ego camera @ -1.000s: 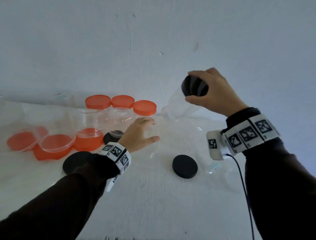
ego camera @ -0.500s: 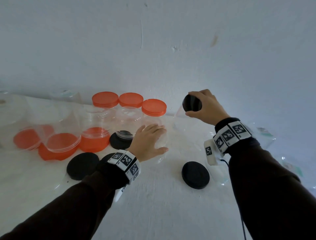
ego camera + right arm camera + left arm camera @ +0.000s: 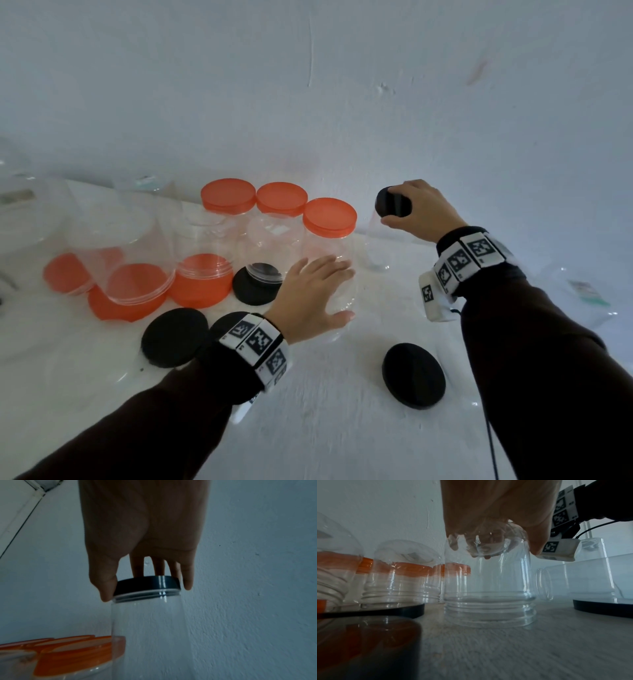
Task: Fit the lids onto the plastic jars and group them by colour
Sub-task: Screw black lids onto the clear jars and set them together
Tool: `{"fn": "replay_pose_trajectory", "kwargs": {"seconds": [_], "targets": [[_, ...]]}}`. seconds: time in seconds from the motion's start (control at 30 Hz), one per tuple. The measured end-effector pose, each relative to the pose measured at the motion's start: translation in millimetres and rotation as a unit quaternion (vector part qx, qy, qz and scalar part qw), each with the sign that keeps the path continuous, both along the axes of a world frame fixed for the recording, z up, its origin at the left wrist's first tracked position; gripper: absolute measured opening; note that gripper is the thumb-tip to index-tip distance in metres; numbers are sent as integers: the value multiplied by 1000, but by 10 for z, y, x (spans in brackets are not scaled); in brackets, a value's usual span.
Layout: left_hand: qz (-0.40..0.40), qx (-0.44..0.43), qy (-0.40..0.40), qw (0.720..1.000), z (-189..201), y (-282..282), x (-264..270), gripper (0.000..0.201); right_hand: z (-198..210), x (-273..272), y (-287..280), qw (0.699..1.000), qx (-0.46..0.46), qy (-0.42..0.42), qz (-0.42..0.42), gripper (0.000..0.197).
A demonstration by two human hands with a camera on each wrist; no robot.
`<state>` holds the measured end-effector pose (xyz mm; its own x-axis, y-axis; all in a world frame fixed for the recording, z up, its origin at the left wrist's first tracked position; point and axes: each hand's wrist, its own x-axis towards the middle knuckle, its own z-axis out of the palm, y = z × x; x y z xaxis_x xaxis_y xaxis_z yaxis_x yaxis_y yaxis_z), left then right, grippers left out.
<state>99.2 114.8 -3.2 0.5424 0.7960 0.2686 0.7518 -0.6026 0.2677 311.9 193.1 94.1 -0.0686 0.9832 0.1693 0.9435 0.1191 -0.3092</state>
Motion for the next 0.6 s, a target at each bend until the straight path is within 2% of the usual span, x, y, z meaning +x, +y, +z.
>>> {"fn": "replay_pose_trajectory", "kwargs": {"seconds": [0.6], "targets": [[-5,3,-15,1000,-9,-17,-7,65,-30,17,151,999,0,-31,16,49]]}}
